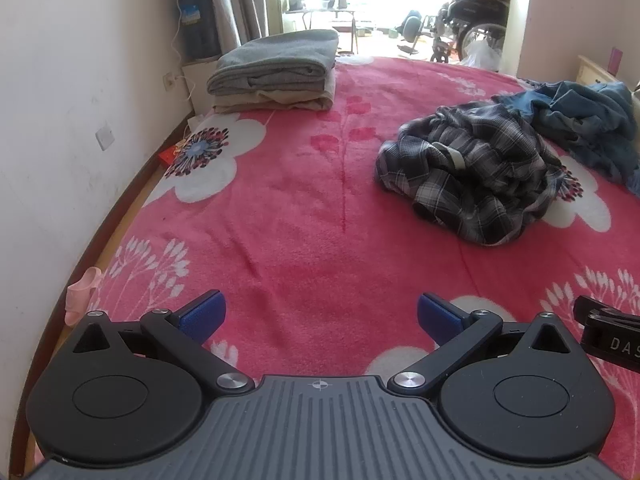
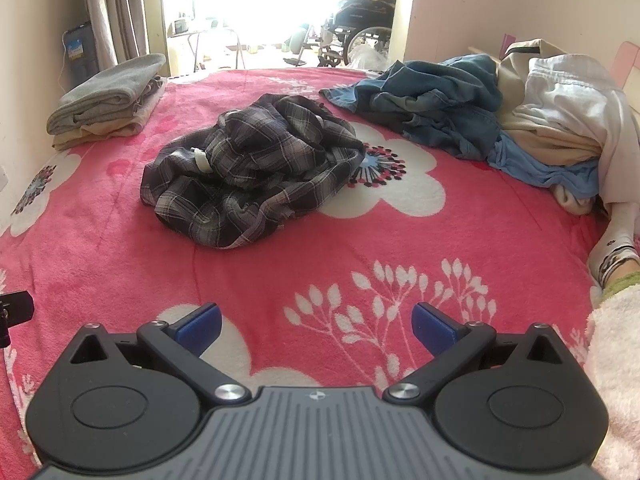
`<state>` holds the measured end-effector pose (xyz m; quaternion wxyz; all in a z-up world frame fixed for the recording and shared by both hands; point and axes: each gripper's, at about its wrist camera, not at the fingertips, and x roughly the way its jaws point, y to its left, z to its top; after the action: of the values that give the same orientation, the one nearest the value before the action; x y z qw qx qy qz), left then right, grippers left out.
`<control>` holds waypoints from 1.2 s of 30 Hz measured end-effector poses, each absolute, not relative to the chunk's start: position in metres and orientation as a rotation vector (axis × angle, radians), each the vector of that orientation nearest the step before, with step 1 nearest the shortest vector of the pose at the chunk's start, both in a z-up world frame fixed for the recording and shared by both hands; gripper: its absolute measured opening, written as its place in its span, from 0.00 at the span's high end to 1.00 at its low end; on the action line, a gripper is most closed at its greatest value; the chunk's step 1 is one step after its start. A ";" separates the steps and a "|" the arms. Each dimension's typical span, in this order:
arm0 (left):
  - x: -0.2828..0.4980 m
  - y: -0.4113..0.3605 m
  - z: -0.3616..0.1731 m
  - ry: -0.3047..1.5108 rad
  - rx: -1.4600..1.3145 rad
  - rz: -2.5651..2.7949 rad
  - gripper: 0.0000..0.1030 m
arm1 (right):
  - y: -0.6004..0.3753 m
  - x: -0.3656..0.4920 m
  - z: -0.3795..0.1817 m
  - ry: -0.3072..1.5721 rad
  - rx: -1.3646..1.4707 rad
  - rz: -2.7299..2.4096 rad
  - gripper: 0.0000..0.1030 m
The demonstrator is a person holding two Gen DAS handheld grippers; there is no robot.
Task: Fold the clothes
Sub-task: 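Move both tools to the plaid shirt and close both on its fabric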
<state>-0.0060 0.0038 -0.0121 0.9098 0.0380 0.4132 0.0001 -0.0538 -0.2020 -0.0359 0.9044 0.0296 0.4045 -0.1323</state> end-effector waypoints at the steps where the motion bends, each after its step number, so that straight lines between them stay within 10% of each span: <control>1: -0.006 0.004 -0.012 0.852 0.079 0.001 0.00 | -0.202 -0.054 -0.036 0.837 0.061 -0.273 0.00; 20: 0.015 0.005 -0.013 0.785 0.057 -0.068 0.00 | -0.227 -0.041 -0.039 0.779 0.031 -0.244 0.00; 36: 0.141 -0.043 -0.065 0.648 0.196 -0.251 0.00 | -0.268 0.138 -0.020 0.616 -0.041 0.085 0.00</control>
<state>0.1412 -0.0430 -0.0646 0.9356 0.0958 0.3169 -0.1229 0.1380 -0.2681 -0.0203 0.9518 -0.0200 0.3031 0.0419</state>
